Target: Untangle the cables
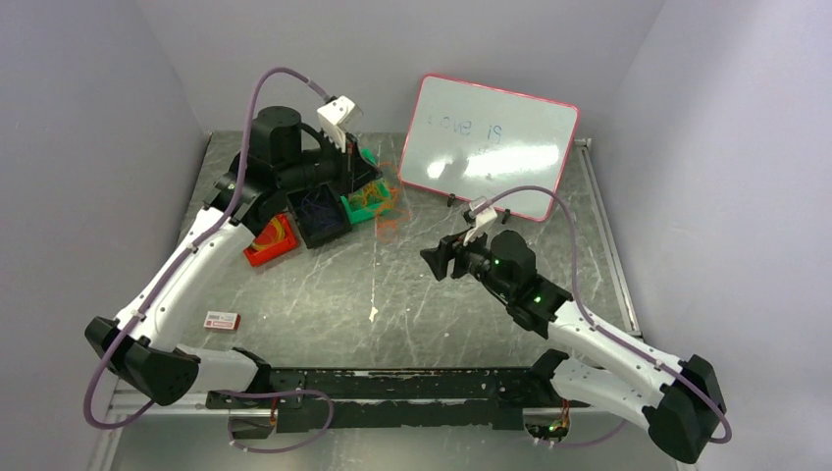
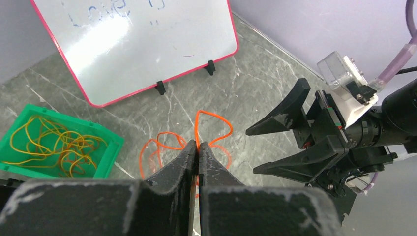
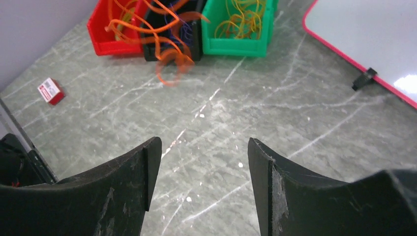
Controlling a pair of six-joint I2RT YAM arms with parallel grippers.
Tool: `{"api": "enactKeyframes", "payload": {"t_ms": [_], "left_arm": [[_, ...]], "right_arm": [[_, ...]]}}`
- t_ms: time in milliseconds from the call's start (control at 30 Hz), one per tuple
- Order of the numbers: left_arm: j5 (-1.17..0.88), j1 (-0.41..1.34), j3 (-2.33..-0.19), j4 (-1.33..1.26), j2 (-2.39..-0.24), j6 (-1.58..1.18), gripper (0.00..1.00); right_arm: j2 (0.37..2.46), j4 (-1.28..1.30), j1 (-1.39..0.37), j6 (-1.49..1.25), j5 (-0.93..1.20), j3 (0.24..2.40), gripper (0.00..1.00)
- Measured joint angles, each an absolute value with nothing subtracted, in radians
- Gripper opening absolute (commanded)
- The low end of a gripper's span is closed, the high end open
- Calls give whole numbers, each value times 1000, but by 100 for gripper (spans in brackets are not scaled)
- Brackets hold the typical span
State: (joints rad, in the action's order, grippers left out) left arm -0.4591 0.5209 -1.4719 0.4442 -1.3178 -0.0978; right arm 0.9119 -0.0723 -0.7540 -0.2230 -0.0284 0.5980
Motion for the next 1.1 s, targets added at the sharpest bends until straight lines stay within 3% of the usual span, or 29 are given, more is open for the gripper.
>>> {"api": "enactKeyframes", "payload": {"t_ms": [367, 567, 933, 1100], "left_arm": [[-445, 521, -1512, 495, -1304, -93, 7], [-445, 521, -1532, 499, -1295, -99, 7], [-432, 521, -1559, 508, -1280, -101, 7], [-429, 521, -1559, 510, -1275, -101, 7]], "right_arm": [[1018, -631, -754, -250, 41, 494, 65], [1229, -1016, -754, -246, 113, 389, 67], [1551, -1378, -754, -286, 223, 495, 67], [1614, -1442, -755, -315, 237, 530, 55]]}}
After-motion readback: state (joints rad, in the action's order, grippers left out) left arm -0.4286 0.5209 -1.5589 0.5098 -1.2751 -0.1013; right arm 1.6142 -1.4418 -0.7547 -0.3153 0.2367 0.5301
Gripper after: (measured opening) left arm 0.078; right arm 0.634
